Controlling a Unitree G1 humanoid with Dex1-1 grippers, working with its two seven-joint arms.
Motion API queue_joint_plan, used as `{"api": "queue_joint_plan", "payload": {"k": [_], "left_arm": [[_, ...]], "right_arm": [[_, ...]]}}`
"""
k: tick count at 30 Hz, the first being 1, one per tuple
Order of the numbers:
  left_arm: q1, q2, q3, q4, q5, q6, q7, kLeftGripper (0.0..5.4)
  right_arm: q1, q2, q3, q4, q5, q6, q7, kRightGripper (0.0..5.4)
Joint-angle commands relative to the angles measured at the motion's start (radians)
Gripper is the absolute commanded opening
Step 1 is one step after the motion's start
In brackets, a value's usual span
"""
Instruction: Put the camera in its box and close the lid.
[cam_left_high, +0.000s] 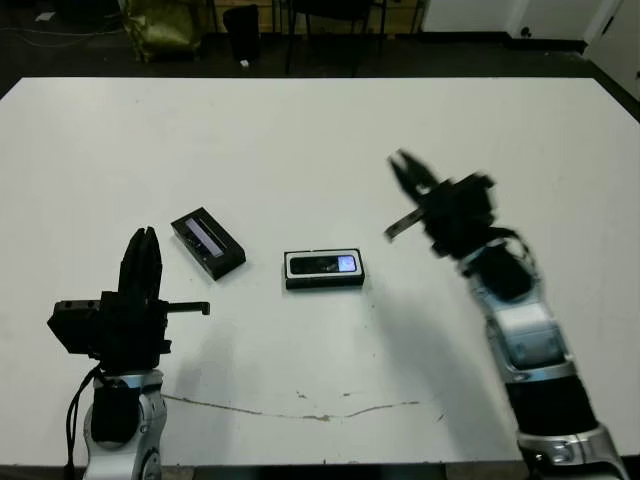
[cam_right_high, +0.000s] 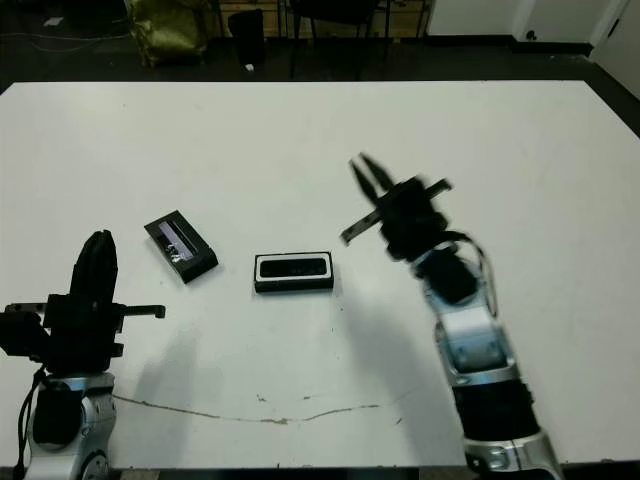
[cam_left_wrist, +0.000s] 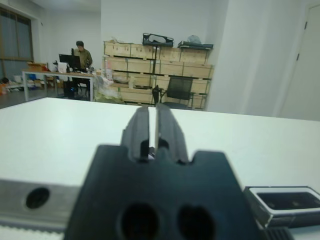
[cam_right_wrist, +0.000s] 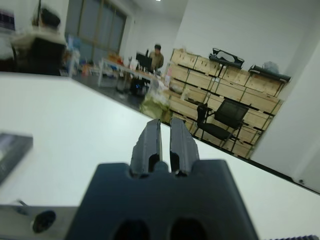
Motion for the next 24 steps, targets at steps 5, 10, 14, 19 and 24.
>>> {"api": "queue_joint_plan", "payload": {"k": [5, 10, 14, 19, 24], "left_arm": [[-0.091, 0.229, 0.121, -0.065, 0.036, 0.113, -0.088, 0.00], [-0.246, 0.449, 0.146, -0.047, 0.026, 0.286, -0.232, 0.00], [-0.312, 0.471, 0.112, -0.052, 0.057, 0.309, -0.239, 0.00], [-0.302, 0.265, 0.025, -0.089, 0.073, 0.357, -0.072, 0.00], [-0.323, 0.179, -0.041, -0.070, 0.099, 0.442, -0.020, 0.00]], "right_arm": [[0.094, -0.091, -0.138, -0.149, 0.165, 0.220, 0.022, 0.01], [0.150, -0.092, -0.188, -0.196, 0.210, 0.277, -0.014, 0.01], [0.209, -0.075, -0.201, -0.212, 0.223, 0.255, -0.023, 0.01], [0.275, -0.045, -0.194, -0.262, 0.218, 0.260, -0.070, 0.01], [0.312, -0.030, -0.188, -0.283, 0.237, 0.268, -0.086, 0.01]]}}
